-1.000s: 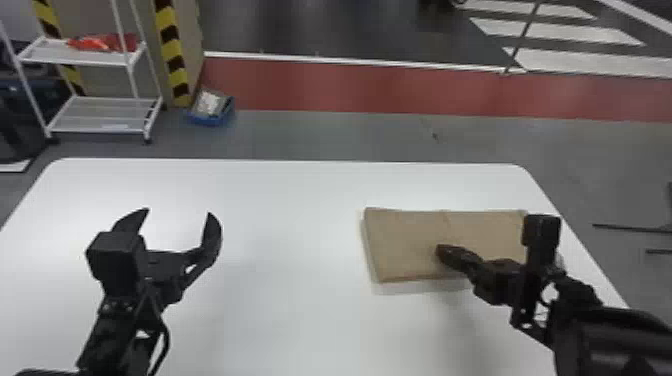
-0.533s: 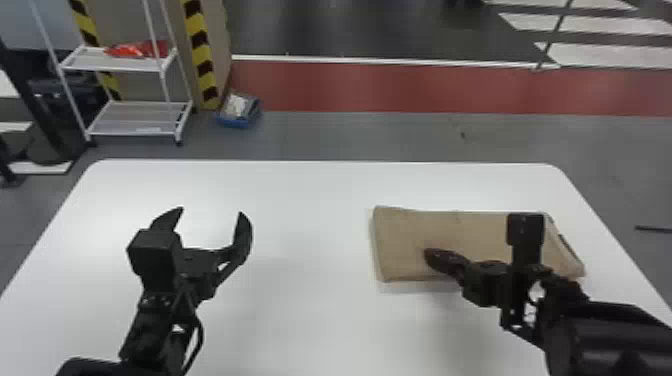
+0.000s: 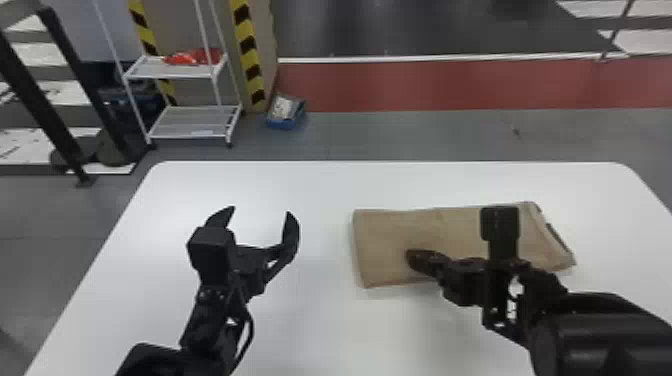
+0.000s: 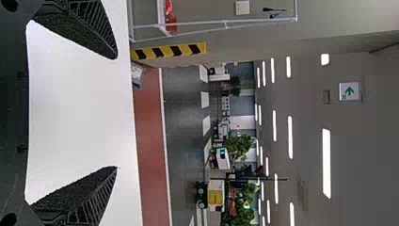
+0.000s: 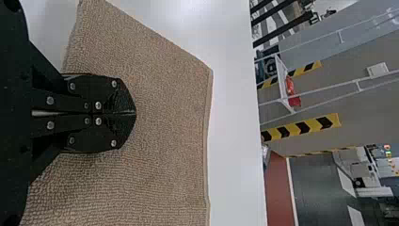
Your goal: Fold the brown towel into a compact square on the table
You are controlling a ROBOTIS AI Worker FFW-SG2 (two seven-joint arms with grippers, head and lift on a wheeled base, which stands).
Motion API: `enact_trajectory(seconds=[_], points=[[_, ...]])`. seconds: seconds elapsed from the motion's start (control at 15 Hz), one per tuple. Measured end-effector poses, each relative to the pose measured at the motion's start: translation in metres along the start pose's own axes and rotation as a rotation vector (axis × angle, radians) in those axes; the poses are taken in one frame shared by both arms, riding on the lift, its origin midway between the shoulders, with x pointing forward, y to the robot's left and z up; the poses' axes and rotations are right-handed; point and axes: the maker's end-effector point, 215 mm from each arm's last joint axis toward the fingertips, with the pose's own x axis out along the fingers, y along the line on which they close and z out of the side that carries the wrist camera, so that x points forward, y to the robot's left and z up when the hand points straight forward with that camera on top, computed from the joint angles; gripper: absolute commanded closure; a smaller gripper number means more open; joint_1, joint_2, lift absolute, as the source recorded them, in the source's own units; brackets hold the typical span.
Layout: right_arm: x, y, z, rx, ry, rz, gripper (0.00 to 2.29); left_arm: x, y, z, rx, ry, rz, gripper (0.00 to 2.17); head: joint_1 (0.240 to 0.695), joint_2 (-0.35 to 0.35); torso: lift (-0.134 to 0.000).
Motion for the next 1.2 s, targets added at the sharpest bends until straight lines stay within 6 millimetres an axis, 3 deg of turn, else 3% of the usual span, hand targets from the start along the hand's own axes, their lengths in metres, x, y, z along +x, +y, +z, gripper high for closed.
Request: enact_trajectory(seconds=[0.27,0.4,0.47,0.53,0.6,0.73,0.87,1.0,1.13,1.2], points=[[0.004,0.03,0.024,-0.006,-0.057,0.041,1.92,0.0,0.001,-0.001,0.001,0.002,0.001,0.03,0.695,0.135,-0.11],[-0.014,0.021,0.042,0.006,-0.118,0.031,1.53,0.0,0.0,-0.001,0.002,0.0,0.001,0.03,0.695,0.126,-0.11],[-0.029,0.008,0.051,0.018,-0.15,0.024,1.21,0.0,-0.001,0.0,0.001,-0.002,-0.002,0.03,0.695,0.1,-0.11],[-0.045,-0.011,0.059,0.027,-0.179,0.003,0.48,0.0,-0.005,0.0,0.0,-0.003,-0.009,0.03,0.695,0.075,-0.11],[-0.059,-0.033,0.063,0.033,-0.194,-0.023,0.0,-0.001,-0.012,0.001,-0.002,-0.004,-0.02,0.05,0.695,0.05,-0.11],[-0.092,-0.088,0.073,0.03,-0.214,-0.104,0.02,-0.002,-0.033,0.002,-0.007,-0.006,-0.055,0.15,0.695,-0.021,-0.11],[-0.126,-0.15,0.076,0.015,-0.197,-0.206,0.06,-0.003,-0.063,0.006,-0.013,-0.012,-0.105,0.27,0.695,-0.145,-0.11],[-0.152,-0.191,0.075,0.017,-0.187,-0.275,0.06,-0.003,-0.092,0.008,-0.01,-0.016,-0.155,0.42,0.695,-0.215,-0.11],[-0.17,-0.221,0.066,0.053,-0.186,-0.323,0.07,-0.005,-0.119,0.012,-0.013,-0.022,-0.217,0.97,0.695,-0.294,-0.11],[-0.174,-0.235,0.059,0.105,-0.193,-0.329,0.08,-0.006,-0.133,0.014,-0.022,-0.021,-0.263,1.49,0.695,-0.317,-0.11]])
